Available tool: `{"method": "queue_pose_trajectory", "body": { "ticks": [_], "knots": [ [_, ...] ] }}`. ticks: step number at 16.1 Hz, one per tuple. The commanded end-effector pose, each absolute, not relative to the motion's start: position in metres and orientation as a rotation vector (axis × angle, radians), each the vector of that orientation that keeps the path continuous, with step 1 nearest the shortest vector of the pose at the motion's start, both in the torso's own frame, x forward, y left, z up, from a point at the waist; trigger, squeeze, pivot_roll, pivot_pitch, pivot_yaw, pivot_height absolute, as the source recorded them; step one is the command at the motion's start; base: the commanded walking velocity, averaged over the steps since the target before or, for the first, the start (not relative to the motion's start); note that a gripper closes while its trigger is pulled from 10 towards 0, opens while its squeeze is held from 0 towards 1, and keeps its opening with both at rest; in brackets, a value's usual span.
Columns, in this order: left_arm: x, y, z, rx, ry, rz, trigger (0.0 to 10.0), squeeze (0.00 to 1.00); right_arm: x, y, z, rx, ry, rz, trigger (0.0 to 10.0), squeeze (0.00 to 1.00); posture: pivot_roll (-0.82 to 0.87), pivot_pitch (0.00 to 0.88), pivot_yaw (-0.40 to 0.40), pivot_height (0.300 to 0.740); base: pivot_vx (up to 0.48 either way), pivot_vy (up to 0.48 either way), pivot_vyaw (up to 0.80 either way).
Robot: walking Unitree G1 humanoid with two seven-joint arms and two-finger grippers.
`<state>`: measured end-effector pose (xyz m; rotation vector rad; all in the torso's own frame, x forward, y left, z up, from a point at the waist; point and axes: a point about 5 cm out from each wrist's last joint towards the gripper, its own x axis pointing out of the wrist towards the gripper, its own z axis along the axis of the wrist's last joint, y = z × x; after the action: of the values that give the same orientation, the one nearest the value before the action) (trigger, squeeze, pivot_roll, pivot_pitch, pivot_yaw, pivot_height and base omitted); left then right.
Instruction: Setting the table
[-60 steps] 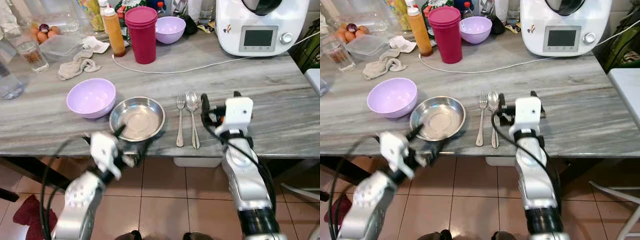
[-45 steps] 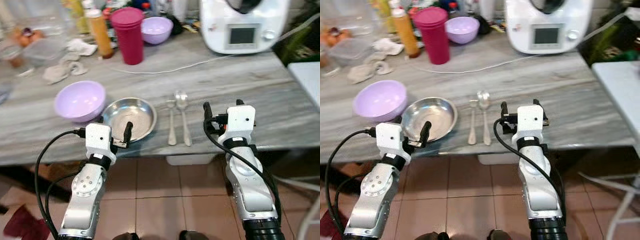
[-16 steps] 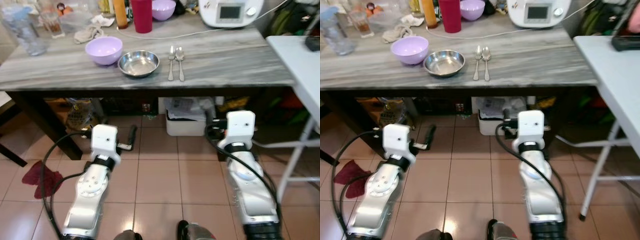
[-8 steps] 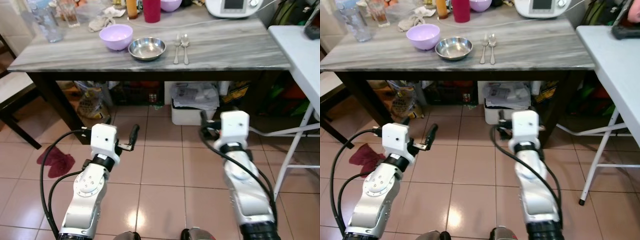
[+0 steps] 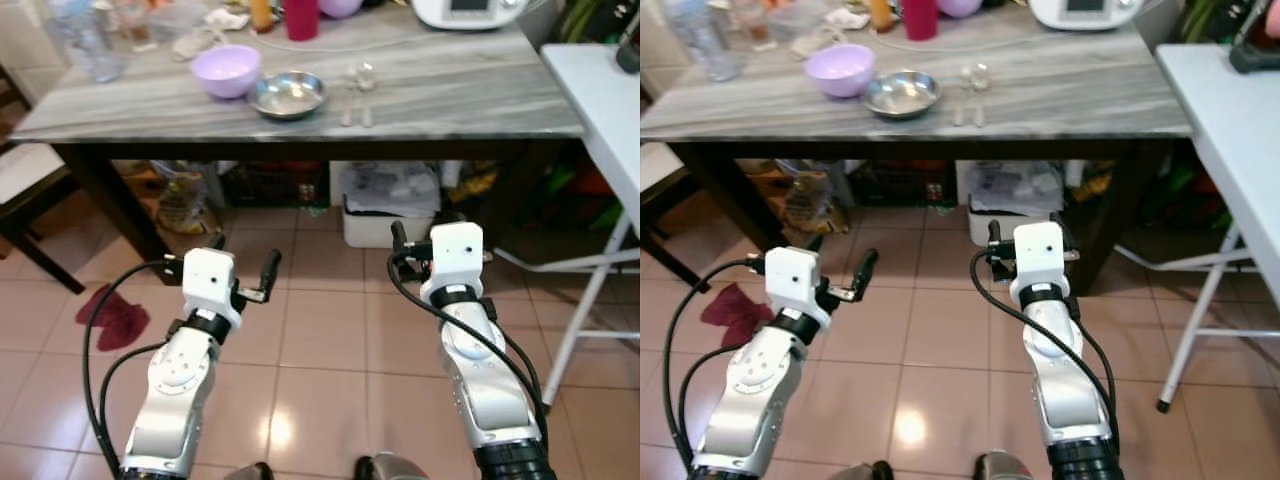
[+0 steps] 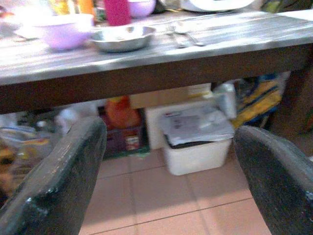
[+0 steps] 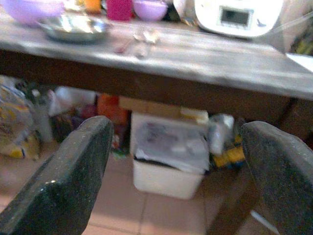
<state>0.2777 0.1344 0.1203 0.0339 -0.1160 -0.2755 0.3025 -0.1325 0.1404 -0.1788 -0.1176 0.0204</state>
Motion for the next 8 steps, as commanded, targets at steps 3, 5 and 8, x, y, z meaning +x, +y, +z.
{"method": "queue_pose_trajectory", "body": {
  "ticks": [3,5,8],
  "knots": [
    [0.2771,0.1371,0.1205,0.035,-0.108,-0.279,10.0,0.00,0.3015,-0.1312,0.1394,-0.158,-0.108,0.037,10.0,0.00,-0.12,0.148,0.062,0.740,0.000,-0.480,0.00],
    [0.2775,0.1370,0.1209,0.034,-0.108,-0.282,10.0,0.00,0.3012,-0.1300,0.1393,-0.154,-0.108,0.049,10.0,0.00,-0.12,0.150,0.065,0.740,0.000,-0.480,0.00],
    [0.2773,0.1365,0.1209,0.034,-0.107,-0.288,10.0,0.00,0.3001,-0.1298,0.1397,-0.149,-0.111,0.053,10.0,0.00,-0.12,0.151,0.067,0.740,0.000,-0.480,0.00]
  ]
}}
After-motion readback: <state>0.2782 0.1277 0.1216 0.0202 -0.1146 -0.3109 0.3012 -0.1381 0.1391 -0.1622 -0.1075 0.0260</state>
